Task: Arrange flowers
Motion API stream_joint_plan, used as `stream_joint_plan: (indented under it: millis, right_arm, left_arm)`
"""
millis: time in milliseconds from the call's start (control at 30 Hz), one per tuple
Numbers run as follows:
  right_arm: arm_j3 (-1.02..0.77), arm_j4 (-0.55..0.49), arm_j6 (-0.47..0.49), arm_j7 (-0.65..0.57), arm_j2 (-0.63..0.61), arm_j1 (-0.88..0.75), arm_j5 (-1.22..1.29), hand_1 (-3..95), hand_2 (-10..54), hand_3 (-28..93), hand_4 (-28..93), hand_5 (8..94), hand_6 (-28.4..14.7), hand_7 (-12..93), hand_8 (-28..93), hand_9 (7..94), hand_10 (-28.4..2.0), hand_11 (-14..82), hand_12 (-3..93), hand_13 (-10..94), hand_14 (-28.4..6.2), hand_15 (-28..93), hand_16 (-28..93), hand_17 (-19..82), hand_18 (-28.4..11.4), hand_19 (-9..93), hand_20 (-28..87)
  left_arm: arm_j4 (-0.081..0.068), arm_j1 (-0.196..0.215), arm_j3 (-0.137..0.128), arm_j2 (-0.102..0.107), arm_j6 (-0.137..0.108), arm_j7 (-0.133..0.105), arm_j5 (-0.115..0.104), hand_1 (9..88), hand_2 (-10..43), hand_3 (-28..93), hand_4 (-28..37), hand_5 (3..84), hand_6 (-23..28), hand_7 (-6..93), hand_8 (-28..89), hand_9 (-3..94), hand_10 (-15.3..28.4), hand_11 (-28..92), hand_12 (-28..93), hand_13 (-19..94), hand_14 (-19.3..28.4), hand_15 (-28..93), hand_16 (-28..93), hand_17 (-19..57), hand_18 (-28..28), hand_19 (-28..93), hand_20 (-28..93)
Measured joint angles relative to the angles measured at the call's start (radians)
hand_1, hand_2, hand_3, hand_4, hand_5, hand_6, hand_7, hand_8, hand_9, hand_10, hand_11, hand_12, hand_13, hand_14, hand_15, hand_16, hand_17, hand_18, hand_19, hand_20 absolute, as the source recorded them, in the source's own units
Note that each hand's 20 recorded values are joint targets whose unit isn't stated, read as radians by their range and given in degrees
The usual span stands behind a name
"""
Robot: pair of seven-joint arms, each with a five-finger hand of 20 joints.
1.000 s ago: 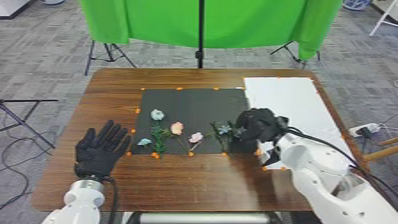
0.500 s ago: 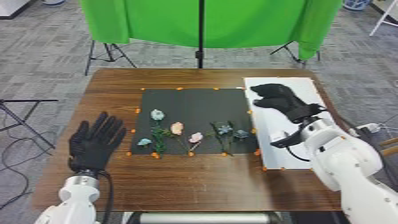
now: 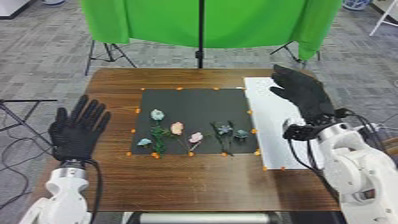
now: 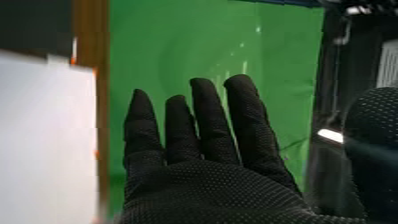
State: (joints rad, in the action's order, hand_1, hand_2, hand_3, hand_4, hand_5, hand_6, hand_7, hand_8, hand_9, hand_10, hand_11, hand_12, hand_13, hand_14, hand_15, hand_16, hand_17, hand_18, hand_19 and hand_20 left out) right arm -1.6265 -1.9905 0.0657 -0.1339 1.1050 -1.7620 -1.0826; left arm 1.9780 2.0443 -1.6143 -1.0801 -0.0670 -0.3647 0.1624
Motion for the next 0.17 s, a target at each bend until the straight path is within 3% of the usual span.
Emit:
stream_joint_plan:
  millis: [167]
  right_arm:
    - [0.0,-0.02,-0.002,0.007,0.002,-0.013,0.006,10.8,6.3,84,-28,43.9,-3.6,8,-11,40.6,-13.6,5.9,6.7,26,-8.2,7,3,15,-9.4,17,13]
  left_arm:
    - [0.011,0.007,-0.014,-0.01,-0.002,0.0,0.003,21.9,12.1,77,-28.3,42.4,9.4,3.8,-8,34.7,15.0,12,6,23,13.5,21,-6,-7.3,15.2,36,11]
